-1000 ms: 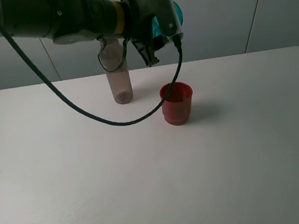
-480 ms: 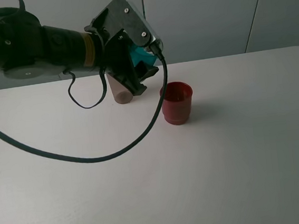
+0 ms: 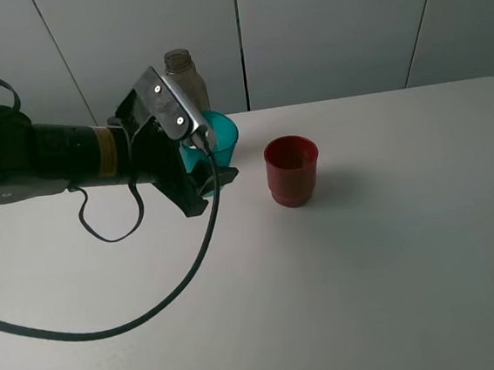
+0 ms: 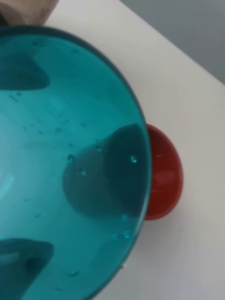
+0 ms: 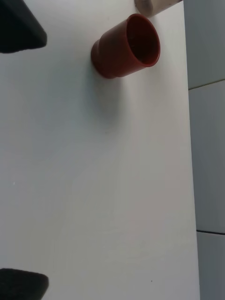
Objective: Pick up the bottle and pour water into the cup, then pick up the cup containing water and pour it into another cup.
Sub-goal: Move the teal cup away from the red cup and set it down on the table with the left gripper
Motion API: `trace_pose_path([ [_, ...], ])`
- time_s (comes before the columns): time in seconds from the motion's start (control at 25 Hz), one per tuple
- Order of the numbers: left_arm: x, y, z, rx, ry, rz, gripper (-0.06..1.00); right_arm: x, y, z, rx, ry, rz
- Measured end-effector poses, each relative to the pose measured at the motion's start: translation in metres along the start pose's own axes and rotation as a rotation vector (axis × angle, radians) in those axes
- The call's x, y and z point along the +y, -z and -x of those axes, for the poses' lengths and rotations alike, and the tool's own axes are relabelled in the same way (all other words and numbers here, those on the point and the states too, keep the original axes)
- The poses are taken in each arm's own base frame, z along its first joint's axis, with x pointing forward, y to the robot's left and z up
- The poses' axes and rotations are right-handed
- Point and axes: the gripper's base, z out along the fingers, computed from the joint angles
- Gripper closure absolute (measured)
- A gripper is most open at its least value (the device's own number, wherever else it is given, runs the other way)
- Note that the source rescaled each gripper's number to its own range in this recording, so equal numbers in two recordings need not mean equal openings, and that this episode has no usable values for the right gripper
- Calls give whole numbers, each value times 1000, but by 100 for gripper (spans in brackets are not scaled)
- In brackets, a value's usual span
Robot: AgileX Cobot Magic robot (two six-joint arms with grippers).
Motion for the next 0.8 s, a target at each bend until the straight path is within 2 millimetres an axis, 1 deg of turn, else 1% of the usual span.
trace_pose_path([
  [0.12,13,12,-12,-74,44,1,90,0,0,0,0,0,0],
  [0.24,25,13,-31,-70,77,-3,90,0,0,0,0,0,0],
  [0.36,31,8,-55,-54,106,-42,90,0,0,0,0,0,0],
  [0.44,31,3,-68,-68,132,-82,90,0,0,0,0,0,0],
  [0.56,28,-3,-80,-121,143,-133,90,0,0,0,0,0,0],
  [0.68,25,-10,-90,-138,122,-163,90,0,0,0,0,0,0],
  [0.8,28,-18,-95,-142,113,-172,90,0,0,0,0,0,0],
])
